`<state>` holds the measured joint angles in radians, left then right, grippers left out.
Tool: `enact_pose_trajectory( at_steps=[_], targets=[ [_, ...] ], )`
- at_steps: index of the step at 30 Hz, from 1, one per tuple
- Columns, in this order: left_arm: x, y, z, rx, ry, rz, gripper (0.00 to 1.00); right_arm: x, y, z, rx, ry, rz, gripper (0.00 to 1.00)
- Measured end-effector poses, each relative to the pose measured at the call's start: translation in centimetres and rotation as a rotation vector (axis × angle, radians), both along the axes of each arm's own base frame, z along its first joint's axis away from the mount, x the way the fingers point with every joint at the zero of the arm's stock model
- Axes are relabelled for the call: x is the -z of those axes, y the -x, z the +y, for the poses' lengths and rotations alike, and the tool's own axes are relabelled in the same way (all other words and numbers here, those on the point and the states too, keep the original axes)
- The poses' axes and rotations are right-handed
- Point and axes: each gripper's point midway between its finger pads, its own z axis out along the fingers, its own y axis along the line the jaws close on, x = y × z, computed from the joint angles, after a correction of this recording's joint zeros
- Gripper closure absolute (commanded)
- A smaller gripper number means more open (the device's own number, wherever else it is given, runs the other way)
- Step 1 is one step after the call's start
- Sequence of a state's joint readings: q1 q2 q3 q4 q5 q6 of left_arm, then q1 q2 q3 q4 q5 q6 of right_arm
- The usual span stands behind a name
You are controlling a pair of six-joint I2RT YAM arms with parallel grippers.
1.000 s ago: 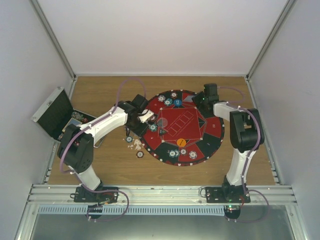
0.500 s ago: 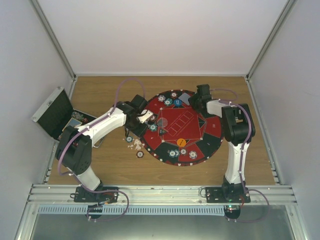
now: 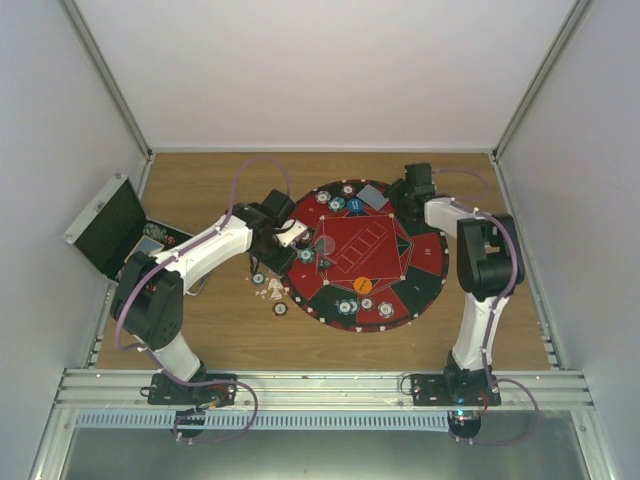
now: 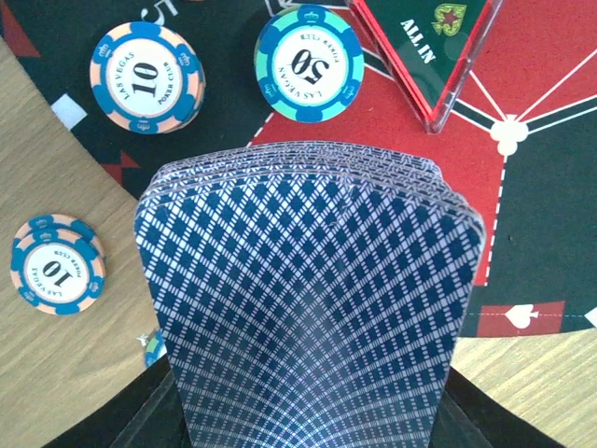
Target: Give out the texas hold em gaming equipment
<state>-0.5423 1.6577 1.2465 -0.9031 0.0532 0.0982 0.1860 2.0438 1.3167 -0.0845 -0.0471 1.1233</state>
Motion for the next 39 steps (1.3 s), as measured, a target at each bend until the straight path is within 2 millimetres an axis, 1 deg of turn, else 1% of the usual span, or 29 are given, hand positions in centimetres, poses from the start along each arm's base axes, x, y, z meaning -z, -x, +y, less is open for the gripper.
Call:
enact_pose_trajectory(
  at_steps=[1,2,5,7,9,11,12,14,17,20,23,25,30,34,39],
  targets=[
    [0.0,0.0,-0.1,0.001,0.005,0.002,0.50,-1.2,0.5,-0.4,-0.018,0.018,-0.011,0.26],
    [0.0,0.1,-0.3,0.006,0.010,0.005,0.50,-1.7,0.4,-1.2,-0.007,0.022,-0.018,0.23],
    [0.0,0.5,-0.9,0.026,0.018,0.009,0.51,-5.4,0.6,-2.8,-0.075,0.059,-0.078,0.16],
    [-0.1,1.3,-2.0,0.064,0.021,0.009,0.51,-8.1,1.3,-3.4,-0.162,0.092,-0.116,0.13],
    [-0.1,2.0,-3.1,0.102,0.027,0.012,0.51,-10.3,1.9,-3.2,-0.275,0.118,-0.143,0.11],
    [-0.2,2.6,-4.2,0.137,0.033,0.011,0.51,-11.6,2.9,-1.8,-0.409,0.115,-0.154,0.11],
    [-0.1,2.9,-4.7,0.155,0.037,0.013,0.51,-11.7,3.6,-0.9,-0.474,0.105,-0.150,0.11],
    [0.1,3.4,-5.6,0.189,0.047,0.018,0.51,-11.1,6.2,1.8,-0.640,0.051,-0.113,0.11],
    [0.1,3.7,-6.1,0.209,0.053,0.021,0.51,-9.3,11.2,5.8,-0.854,-0.058,-0.027,0.11],
    [0.1,4.0,-6.5,0.223,0.063,0.024,0.51,-8.3,16.1,9.5,-1.035,-0.176,0.044,0.11],
    [0.1,4.5,-7.0,0.241,0.070,0.029,0.51,-7.9,19.7,11.9,-1.151,-0.285,0.088,0.11],
    [0.0,4.7,-7.2,0.250,0.072,0.029,0.51,-7.8,21.5,12.8,-1.205,-0.349,0.109,0.12],
    [0.0,4.9,-7.5,0.261,0.073,0.026,0.51,-7.6,24.0,14.4,-1.290,-0.429,0.137,0.15],
    [0.0,5.1,-7.7,0.272,0.073,0.025,0.51,-6.9,25.0,15.3,-1.330,-0.452,0.163,0.21],
    [0.0,5.2,-7.8,0.280,0.073,0.024,0.51,-6.1,25.8,16.1,-1.354,-0.486,0.199,0.31]
  ],
)
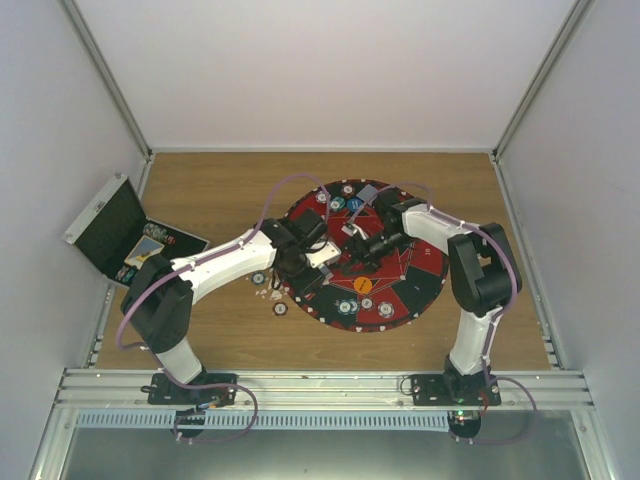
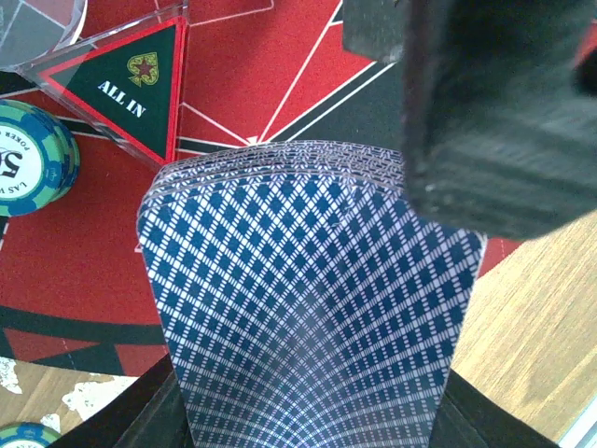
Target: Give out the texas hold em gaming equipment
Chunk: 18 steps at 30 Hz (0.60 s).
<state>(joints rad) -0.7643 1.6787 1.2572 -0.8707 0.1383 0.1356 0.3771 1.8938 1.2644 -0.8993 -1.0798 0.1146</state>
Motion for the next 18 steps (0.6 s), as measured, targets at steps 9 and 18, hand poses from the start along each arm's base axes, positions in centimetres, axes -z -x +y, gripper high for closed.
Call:
enact_pose_trajectory(
  at_steps=[9,18],
  targets=[
    [0.1,0.3,-0.2,0.015,0.001,-0.001,0.51,0.9,0.4,0.6,-0.026,-0.003,0.029,0.40],
    [0.0,0.5,-0.5,0.025,0.011,0.004,0.51,1.5,0.1,1.1,-0.035,-0.014,0.044,0.42]
  ],
)
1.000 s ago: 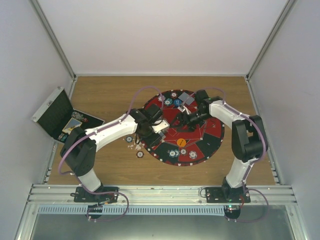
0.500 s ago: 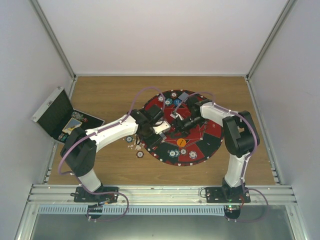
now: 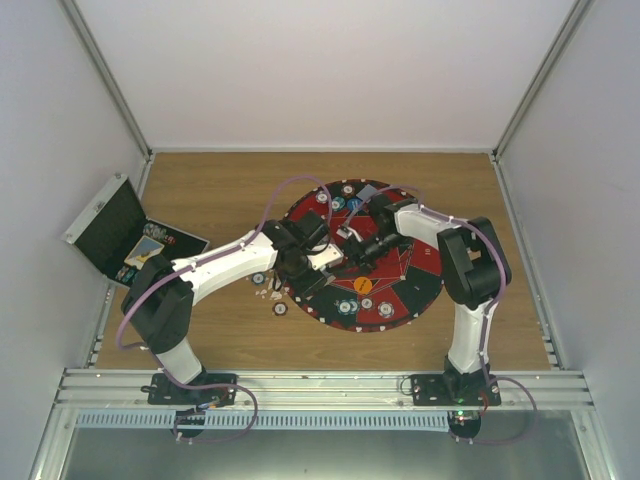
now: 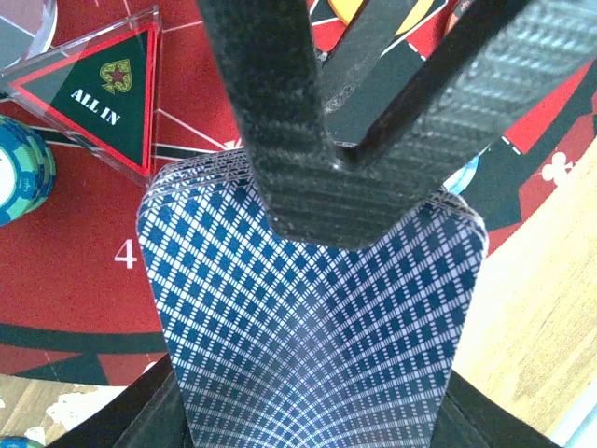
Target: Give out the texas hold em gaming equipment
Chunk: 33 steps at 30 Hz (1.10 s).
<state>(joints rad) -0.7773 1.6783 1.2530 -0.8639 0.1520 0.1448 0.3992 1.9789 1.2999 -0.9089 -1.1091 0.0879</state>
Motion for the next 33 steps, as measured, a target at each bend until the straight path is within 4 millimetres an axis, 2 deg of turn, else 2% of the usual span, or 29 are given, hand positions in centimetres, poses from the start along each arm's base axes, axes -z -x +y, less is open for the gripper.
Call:
enact_pose_trajectory(
  at_steps=[15,25,33],
  targets=[
    [0.00,0.15,-0.08,0.008,0.004,0.005,0.47,0.48,0.33,0.37,-0.024,-0.017,0.012,0.50],
    [0.08,0.40,0.09,0.010,-0.005,0.015,0.47,0.26,0.77,0.81,-0.047,-0.040,0.001,0.63],
    [0.28,0.53,0.19,0.010,-0.009,0.018,0.47,0.53,0.79,0.74,-0.049,-0.015,-0.007,0.67]
  ],
)
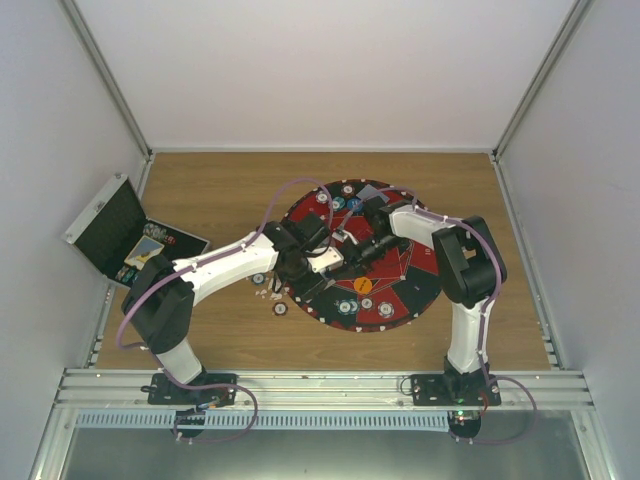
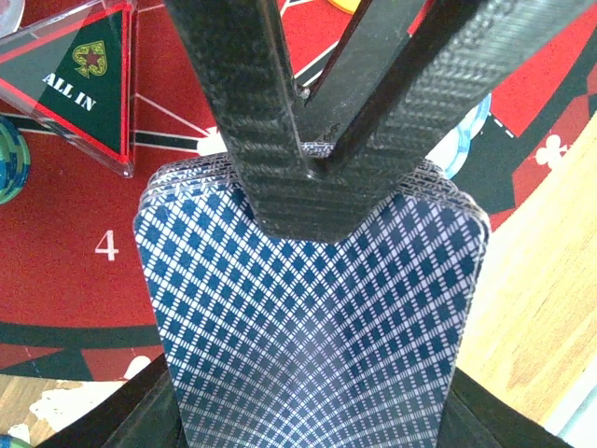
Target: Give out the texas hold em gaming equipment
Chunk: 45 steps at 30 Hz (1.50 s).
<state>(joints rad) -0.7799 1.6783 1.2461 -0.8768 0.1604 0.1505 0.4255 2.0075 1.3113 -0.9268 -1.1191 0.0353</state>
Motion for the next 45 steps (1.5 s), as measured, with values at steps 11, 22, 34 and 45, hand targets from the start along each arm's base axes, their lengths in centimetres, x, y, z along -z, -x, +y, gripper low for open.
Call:
enact_pose_trajectory(
  at_steps=[11,22,34,45],
  targets=[
    [0.0,-0.1,-0.2,0.002,0.008,-0.008,0.47,-0.3,-0.4,-0.4,0.012,0.031,-0.034,0.72],
    [-0.1,-0.2,-0.4,0.003,0.012,-0.012,0.48,-0.6,-0.6,-0.7,0.024,0.031,-0.044,0.76],
    [-0.1,-0.2,-0.4,0.003,0.013,-0.013,0.48,-0.8,-0.8,-0.9,0.032,0.025,-0.045,0.73],
    [0.0,-0.1,-0.3,0.003,0.009,-0.009,0.46,-1.4,-0.3,-0.4,0.007,-0.006,-0.056,0.68]
  ],
)
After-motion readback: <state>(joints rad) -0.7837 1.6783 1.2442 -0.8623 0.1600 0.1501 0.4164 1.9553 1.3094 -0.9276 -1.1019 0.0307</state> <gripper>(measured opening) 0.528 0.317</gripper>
